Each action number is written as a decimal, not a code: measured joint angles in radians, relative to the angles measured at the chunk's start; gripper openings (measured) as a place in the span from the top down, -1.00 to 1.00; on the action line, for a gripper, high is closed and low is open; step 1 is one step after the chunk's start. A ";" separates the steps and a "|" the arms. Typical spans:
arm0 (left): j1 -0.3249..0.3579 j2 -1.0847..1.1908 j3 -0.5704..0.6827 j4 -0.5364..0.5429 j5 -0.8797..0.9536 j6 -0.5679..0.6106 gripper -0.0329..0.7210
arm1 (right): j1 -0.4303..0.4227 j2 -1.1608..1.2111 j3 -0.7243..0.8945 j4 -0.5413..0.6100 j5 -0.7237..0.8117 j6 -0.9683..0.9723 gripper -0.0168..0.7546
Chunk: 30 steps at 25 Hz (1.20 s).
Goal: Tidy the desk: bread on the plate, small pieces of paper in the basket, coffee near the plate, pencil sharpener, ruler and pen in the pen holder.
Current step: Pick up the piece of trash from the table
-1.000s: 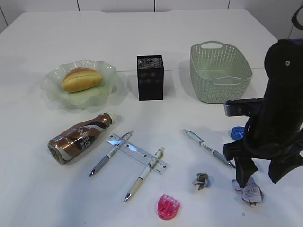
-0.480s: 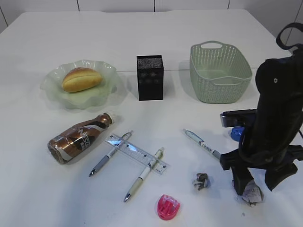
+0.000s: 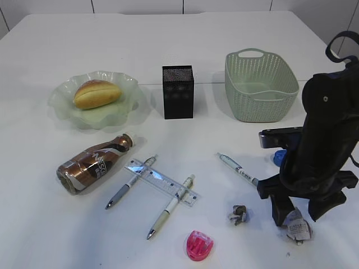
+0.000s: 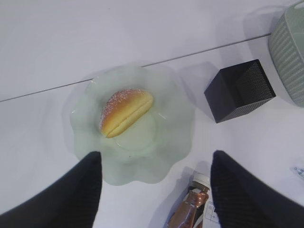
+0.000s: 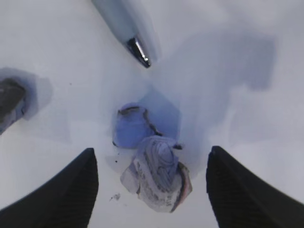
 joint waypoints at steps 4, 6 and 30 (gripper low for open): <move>0.000 0.000 0.000 0.000 0.000 0.000 -0.42 | 0.000 0.000 0.000 -0.002 -0.007 0.000 -0.47; 0.000 0.000 0.000 0.000 0.000 0.000 -0.42 | 0.000 0.000 0.000 -0.002 -0.009 0.000 -0.47; 0.000 0.000 0.000 0.000 0.000 0.000 -0.42 | 0.000 0.041 0.000 -0.024 0.010 0.000 0.33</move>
